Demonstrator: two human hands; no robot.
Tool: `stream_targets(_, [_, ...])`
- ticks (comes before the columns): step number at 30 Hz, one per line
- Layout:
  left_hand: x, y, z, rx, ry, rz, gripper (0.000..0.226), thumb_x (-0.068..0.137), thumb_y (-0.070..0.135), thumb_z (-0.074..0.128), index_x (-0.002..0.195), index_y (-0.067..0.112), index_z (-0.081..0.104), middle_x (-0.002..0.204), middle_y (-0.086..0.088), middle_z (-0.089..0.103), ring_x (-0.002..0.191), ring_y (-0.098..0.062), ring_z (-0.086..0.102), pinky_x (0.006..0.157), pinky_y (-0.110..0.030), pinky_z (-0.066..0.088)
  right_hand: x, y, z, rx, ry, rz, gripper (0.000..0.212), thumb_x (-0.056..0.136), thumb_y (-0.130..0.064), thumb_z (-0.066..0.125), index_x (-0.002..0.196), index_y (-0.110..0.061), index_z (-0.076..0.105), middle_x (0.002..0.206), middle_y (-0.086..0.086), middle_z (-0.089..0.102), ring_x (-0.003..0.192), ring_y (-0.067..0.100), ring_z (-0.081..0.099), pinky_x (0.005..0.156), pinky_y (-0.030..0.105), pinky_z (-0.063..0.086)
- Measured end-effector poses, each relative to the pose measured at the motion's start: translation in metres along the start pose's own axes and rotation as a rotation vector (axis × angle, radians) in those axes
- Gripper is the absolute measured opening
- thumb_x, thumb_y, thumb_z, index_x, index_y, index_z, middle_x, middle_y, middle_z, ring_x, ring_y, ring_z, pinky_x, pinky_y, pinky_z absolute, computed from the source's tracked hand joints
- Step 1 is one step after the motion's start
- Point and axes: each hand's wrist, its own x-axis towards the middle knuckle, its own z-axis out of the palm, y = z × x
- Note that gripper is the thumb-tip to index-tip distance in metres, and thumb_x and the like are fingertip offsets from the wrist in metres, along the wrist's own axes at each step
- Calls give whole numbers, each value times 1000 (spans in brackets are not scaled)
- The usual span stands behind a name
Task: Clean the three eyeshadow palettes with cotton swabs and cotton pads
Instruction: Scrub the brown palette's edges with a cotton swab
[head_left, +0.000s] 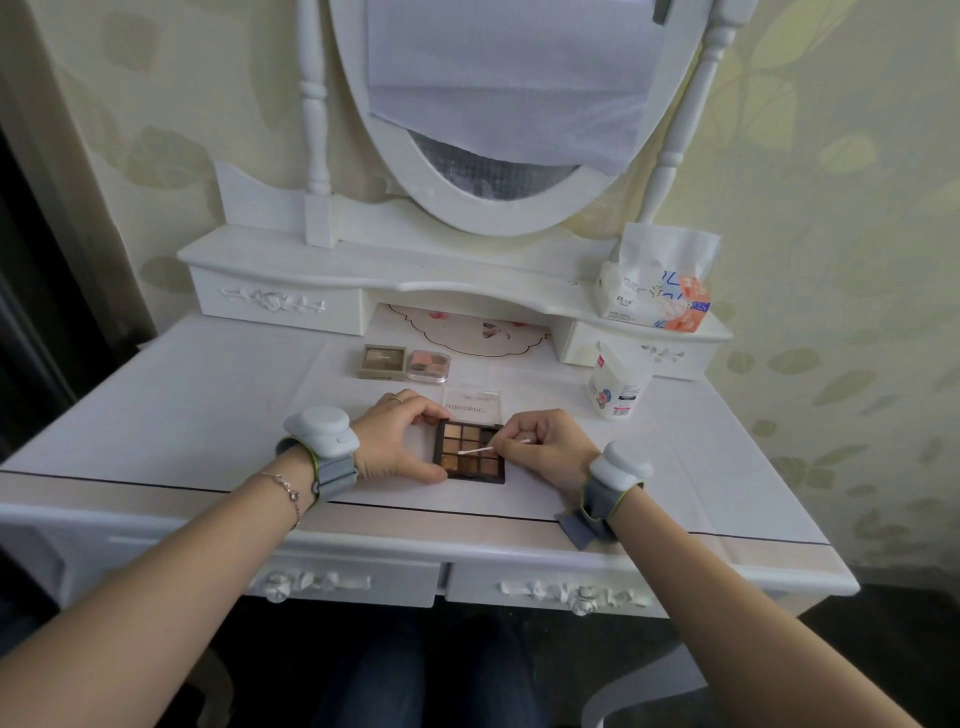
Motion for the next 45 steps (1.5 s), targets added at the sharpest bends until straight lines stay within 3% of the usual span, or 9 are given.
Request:
stream_targets(17, [-1,3,-1,-6,-15,-4,97,35,64,58,123,25,50,114,7,43,111,-8,38,98,-20,32,-11,-8,-4,-56,-134,1,19,85,-2,63,70,-13,67,38,-13,38,40,1,24,42,12,21])
stream_targets(24, [0,0,-1,4,-10,-2,90,37,63,57,121,32,48,113,8,43,110,-8,38,96,-20,32,1,-4,10,138,92,-20,18,88,-8,61,72,-13,66,43,-11,44,40,0,33,43,11,30])
stream_targets(27, [0,0,0,38,-2,11,93,39,65,54,125,31,48,112,10,41,110,-8,36,100,-23,32,9,-3,16,89,117,-42,17,87,-9,63,72,-17,67,47,-11,53,46,2,44,51,15,39])
stream_targets(34, [0,1,1,55,9,23,102,38,67,51,132,27,43,111,10,44,109,-11,39,101,-26,33,18,2,14,-3,164,-35,17,85,-13,65,70,-20,67,45,-11,52,46,2,42,50,15,37])
stream_targets(40, [-1,3,1,29,15,9,98,37,66,53,126,26,45,109,10,45,107,-10,40,99,-26,35,20,3,14,-28,154,-29,18,85,-14,65,69,-22,66,48,-8,53,48,4,43,51,16,38])
stream_targets(45, [-1,2,1,20,18,0,96,37,65,54,124,26,47,110,9,46,107,-10,41,98,-26,35,18,0,13,-130,118,-39,17,84,-14,66,70,-24,67,70,19,68,63,12,53,64,25,47])
